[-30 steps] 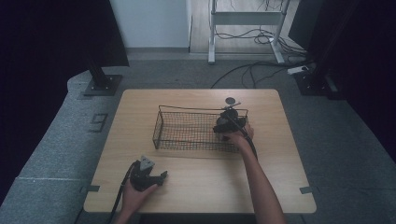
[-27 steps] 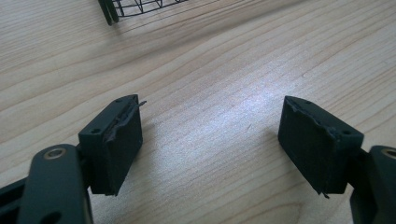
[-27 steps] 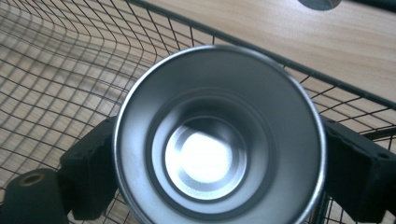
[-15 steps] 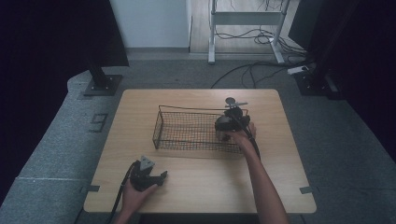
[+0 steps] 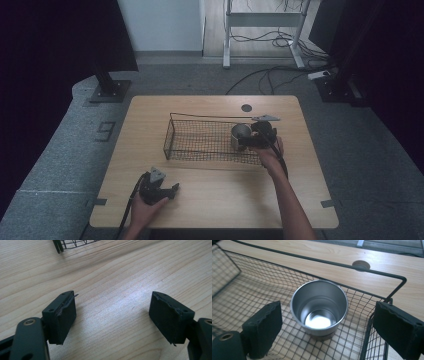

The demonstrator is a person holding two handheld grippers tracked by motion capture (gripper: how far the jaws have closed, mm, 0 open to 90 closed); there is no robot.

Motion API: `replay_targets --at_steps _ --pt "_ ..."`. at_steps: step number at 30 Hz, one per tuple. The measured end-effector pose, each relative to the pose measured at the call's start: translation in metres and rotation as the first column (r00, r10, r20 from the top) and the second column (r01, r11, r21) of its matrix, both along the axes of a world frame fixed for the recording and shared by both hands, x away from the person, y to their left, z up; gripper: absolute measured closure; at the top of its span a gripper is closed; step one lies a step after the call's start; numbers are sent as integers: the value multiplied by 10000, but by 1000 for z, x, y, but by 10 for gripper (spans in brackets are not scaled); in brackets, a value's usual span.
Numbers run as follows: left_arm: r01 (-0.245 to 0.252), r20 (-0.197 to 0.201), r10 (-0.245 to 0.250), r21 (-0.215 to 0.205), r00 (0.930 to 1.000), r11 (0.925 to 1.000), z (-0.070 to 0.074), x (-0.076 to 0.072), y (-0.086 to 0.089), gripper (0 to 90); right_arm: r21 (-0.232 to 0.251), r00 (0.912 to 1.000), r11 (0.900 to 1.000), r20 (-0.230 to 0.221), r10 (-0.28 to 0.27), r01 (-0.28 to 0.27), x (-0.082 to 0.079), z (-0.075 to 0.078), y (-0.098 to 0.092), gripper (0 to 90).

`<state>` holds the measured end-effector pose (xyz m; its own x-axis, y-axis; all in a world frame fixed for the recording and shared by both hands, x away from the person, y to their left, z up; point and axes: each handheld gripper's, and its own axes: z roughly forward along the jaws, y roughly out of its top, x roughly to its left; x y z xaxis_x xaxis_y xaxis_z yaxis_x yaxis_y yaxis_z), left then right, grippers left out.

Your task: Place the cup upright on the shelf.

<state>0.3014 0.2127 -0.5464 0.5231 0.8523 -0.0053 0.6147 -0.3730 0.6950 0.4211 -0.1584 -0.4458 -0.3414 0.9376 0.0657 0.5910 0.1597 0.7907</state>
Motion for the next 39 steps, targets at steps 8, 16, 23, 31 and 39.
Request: replay_targets --at_steps 8,16,23,31,39 --pt "4 -5 -4 8 10000 10000 0 0 0 218 459 9974 9980 593 406 -433 -31 2 -6 124" --pt "-4 -1 4 -3 10000 10000 0 0 0 218 657 9944 9965 947 461 -525 -66 -10 -13 130" --pt "-7 4 7 -7 10000 10000 0 0 0 218 590 9885 9944 1283 798 -879 -97 -18 -21 134" --pt "-4 4 4 -3 10000 10000 0 0 0 218 556 9917 9945 973 835 -892 -121 -45 -36 139" --pt "-12 5 12 -6 10000 10000 0 0 0 218 430 9973 9966 267 689 -700 -124 -75 -47 140"
